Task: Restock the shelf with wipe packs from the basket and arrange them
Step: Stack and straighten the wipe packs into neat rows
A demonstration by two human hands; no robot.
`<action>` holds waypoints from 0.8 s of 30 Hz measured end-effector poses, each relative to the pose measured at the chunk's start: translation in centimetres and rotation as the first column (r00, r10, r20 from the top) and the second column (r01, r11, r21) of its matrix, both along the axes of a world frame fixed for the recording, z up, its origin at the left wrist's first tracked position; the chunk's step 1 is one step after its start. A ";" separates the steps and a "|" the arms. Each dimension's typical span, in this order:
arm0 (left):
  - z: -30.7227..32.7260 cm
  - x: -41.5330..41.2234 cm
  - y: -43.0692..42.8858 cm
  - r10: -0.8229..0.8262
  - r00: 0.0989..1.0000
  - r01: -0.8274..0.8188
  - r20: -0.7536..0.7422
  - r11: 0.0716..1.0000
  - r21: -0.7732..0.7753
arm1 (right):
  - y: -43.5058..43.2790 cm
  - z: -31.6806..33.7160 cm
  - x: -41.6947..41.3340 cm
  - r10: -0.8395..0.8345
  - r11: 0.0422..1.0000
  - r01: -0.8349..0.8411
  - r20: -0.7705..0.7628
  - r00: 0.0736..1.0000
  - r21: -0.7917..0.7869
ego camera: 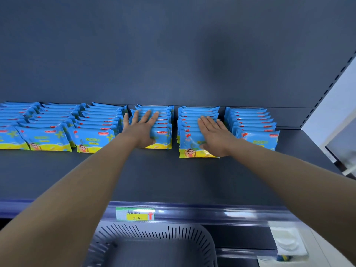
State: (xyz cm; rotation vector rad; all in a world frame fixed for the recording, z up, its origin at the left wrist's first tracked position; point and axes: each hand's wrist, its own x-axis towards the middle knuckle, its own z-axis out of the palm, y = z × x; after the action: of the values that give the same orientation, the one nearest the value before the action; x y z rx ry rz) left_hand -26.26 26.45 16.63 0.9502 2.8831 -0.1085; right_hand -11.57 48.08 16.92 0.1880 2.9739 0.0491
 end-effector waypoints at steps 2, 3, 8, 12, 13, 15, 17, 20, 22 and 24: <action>-0.3 0.2 -0.3 -0.004 1.000 0.005 -0.031 0.999 0.038 | 0.1 -0.2 0.2 0.010 1.000 -0.010 -0.043 0.999 0.004; -0.5 0.3 -0.4 -0.008 0.999 0.010 -0.044 0.999 0.052 | 0.1 -0.4 0.3 0.021 1.000 -0.021 -0.075 0.997 0.005; -0.7 0.4 -0.6 -0.038 0.994 0.051 -0.103 0.991 0.124 | 0.3 -1.2 1.3 0.098 0.995 -0.089 -0.201 0.975 0.052; -0.6 0.2 -0.3 -0.086 0.994 0.093 -0.069 0.989 0.112 | 0.6 -1.2 1.3 0.121 0.991 -0.104 -0.212 0.970 0.089; -0.6 0.1 -0.3 -0.086 0.995 0.091 -0.050 0.992 0.093 | 0.7 -1.3 1.3 0.128 0.989 -0.110 -0.213 0.969 0.096; -0.8 0.1 -0.4 -0.090 0.995 0.092 -0.036 0.995 0.050 | 0.7 -1.4 1.3 0.134 0.988 -0.114 -0.213 0.968 0.104; -1.0 0.2 -0.5 -0.093 0.995 0.094 -0.042 0.995 0.020 | 0.7 -1.5 1.4 0.132 0.988 -0.110 -0.218 0.967 0.111; -0.9 0.2 -0.4 -0.096 0.995 0.097 -0.027 0.995 0.014 | 0.5 -1.5 1.5 0.133 0.987 -0.106 -0.240 0.962 0.123; -0.8 0.3 -0.4 -0.097 0.995 0.097 -0.014 0.995 0.021 | 0.5 -1.6 1.6 0.136 0.986 -0.103 -0.284 0.949 0.129; -0.9 0.5 -0.5 -0.101 0.995 0.101 -0.018 0.993 0.057 | 0.3 -1.5 1.8 0.154 0.983 -0.107 -0.342 0.927 0.152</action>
State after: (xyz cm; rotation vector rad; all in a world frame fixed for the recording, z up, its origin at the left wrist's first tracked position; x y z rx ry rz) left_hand -25.78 25.94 15.76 1.1103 2.8656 -0.0401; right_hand -9.74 48.43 15.38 0.0114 3.3416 0.2530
